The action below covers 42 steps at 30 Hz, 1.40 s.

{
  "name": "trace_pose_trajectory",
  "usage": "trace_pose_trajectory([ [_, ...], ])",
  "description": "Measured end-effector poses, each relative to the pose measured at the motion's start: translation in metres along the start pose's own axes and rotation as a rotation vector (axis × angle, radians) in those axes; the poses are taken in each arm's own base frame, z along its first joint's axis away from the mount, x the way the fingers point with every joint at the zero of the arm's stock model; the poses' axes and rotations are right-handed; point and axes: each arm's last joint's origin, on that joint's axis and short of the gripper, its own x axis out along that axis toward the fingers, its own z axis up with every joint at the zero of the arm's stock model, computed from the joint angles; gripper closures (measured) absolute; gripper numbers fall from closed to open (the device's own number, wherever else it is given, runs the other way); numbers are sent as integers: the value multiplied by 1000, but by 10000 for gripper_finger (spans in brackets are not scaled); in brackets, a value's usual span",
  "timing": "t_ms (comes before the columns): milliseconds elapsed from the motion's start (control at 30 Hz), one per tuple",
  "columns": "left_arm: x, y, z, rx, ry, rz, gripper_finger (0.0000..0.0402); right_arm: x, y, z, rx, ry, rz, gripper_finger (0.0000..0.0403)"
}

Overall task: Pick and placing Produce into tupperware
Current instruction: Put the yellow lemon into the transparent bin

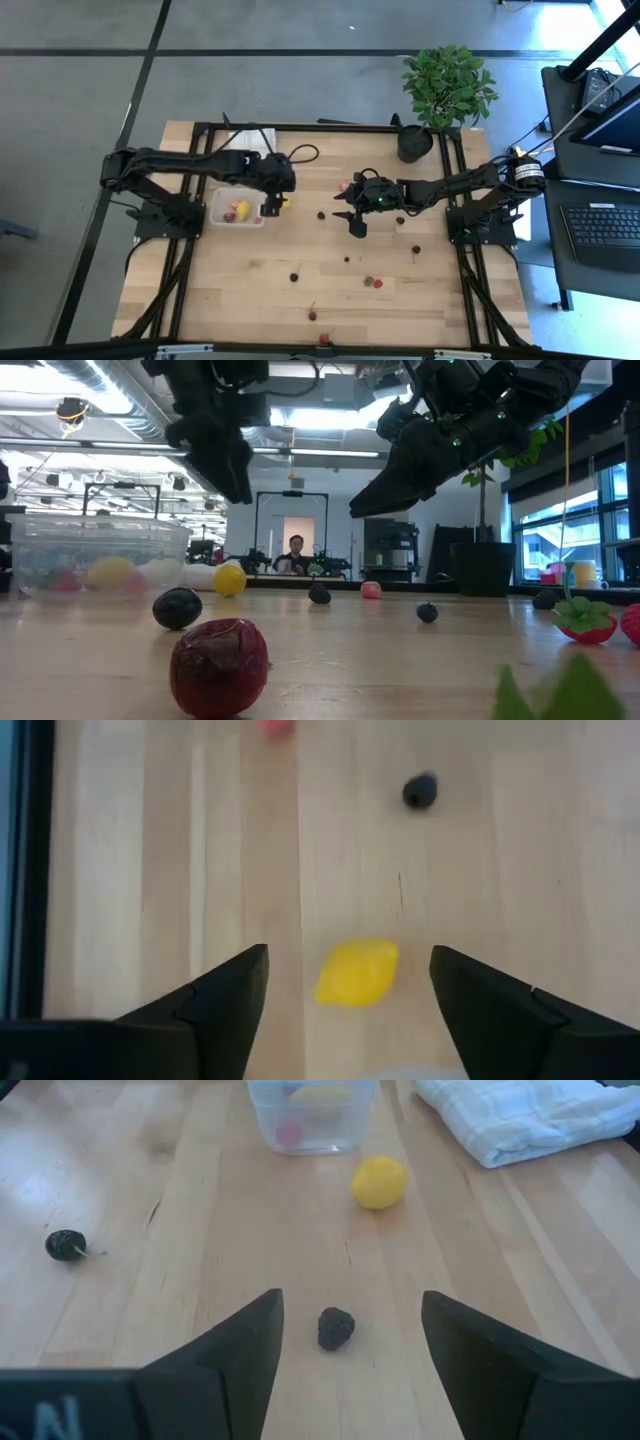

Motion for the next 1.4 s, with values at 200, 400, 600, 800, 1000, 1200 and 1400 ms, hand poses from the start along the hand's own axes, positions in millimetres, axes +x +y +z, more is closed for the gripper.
trace_pose_trajectory([
  [200,28,4,0,128,56,-48,76,0,0,1,0,-9,0,163],
  [400,48,8,-2,154,161,73,55,0,0,1,0,-11,0,163],
  [600,51,11,-3,156,204,188,59,0,0,0,0,-3,0,163],
  [800,52,6,-3,175,167,44,55,0,0,0,-1,2,0,163],
  [1000,51,3,-5,260,158,-74,55,0,0,0,-1,3,0,163],
  [1200,55,2,-6,323,167,-83,54,0,0,0,-1,3,0,163],
  [1400,55,2,-5,324,165,-83,54,0,0,0,-1,4,0,163],
])
